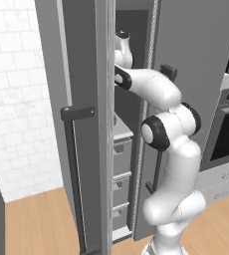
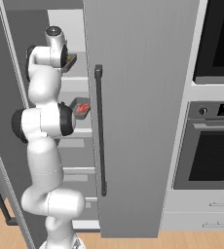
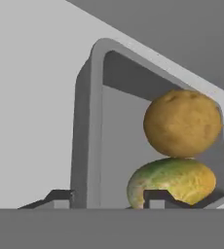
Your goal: Take the meat container that has the steak and place it on the second highest rack of the freezer. Then take the vegetable container that has the potato and cucumber and place it on the highest rack of the freezer.
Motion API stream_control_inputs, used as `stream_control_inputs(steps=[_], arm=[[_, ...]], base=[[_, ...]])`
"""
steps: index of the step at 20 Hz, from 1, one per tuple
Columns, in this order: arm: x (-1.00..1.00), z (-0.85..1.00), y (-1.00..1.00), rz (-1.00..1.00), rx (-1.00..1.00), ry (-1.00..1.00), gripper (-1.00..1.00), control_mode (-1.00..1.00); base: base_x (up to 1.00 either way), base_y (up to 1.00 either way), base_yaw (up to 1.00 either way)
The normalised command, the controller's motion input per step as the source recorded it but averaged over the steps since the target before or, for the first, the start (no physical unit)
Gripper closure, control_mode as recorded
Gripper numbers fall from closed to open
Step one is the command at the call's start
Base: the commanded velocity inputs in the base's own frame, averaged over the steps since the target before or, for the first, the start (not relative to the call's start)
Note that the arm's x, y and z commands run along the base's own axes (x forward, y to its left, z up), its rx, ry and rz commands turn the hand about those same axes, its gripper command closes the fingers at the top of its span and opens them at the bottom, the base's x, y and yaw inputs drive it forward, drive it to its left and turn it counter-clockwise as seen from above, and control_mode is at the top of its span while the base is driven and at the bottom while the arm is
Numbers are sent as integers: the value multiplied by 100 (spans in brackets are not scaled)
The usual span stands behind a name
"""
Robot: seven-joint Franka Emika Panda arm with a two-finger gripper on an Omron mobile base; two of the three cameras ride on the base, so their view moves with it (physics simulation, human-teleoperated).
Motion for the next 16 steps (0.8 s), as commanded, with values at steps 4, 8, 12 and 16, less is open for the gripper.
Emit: stream_control_inputs(steps=[4,8,12,16], arm=[[-41,-11,-37,0,29,-60,-100,-100],[-97,-19,-76,-2,35,-59,-100,-100],[-100,0,-87,-7,17,-47,-100,-100],[-100,0,-66,-13,0,-42,-100,-100]], base=[[0,0,0],[0,0,0],[0,0,0],[0,0,0]])
